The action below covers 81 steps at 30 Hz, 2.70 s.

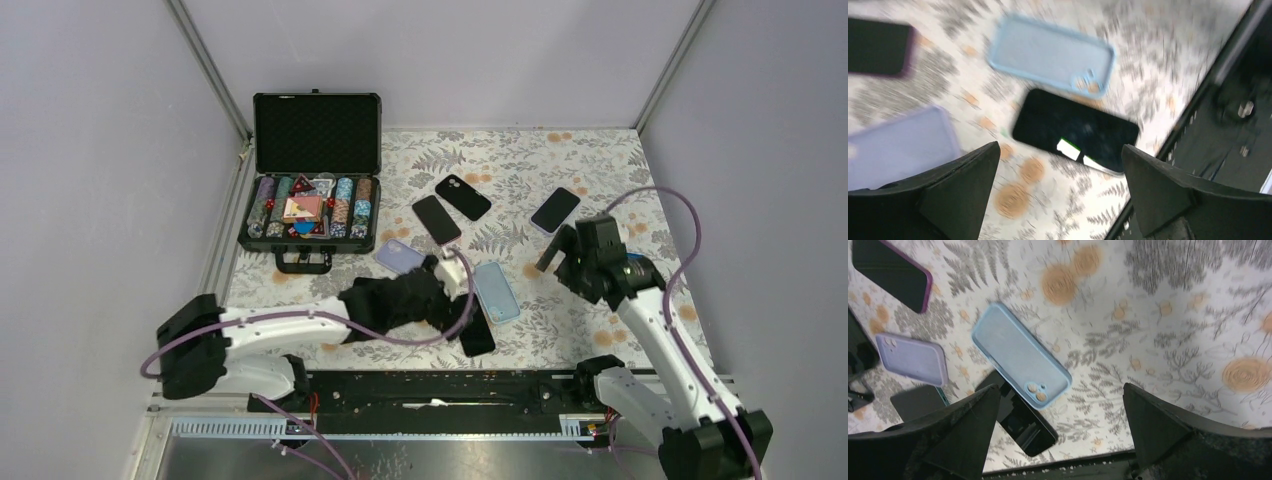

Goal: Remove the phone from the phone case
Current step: Place the phone at the center of the board, then move the phone to the center of the board.

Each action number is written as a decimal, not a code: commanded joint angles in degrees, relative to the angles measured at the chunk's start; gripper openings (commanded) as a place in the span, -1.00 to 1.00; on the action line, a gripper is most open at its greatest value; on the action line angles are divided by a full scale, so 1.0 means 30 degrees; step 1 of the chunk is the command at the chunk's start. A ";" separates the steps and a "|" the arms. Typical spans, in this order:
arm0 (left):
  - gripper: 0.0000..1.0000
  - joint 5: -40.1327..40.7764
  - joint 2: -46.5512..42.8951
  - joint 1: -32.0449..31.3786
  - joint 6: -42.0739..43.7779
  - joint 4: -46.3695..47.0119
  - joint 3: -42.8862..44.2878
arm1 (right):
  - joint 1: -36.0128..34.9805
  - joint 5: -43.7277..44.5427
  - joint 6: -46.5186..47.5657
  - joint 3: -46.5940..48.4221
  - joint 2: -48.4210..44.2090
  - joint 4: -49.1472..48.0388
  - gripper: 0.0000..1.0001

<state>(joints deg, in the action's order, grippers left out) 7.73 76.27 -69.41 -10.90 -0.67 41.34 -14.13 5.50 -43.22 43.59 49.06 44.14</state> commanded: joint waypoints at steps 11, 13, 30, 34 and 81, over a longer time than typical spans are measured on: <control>0.98 -0.1120 -0.4331 0.7155 0.0196 0.1077 0.1616 | 0.1837 0.2433 0.4078 1.1787 1.6100 -0.1170 0.99; 0.98 -0.1401 -0.4493 0.7983 0.0034 0.1108 0.1415 | 0.1853 0.2453 0.4349 1.3617 1.8353 -0.0312 0.99; 0.97 -0.1171 -0.5024 0.9542 -0.0675 0.0479 0.0575 | 0.3358 0.0253 0.2747 1.8320 2.4647 0.1826 0.58; 0.97 -0.1006 -0.4936 0.9599 -0.0651 0.0658 0.0625 | 0.3388 0.0277 0.2602 1.9390 2.5295 0.2610 0.62; 0.97 -0.1715 -0.4915 1.1978 -0.1517 -0.0465 0.0709 | 0.6794 -0.2159 -0.5146 2.1425 2.7814 0.3021 -0.81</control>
<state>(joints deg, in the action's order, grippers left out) 3.97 64.64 -33.82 -14.44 -5.45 44.75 9.32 -2.48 -60.25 116.62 138.26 49.98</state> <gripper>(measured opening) 0.985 0.101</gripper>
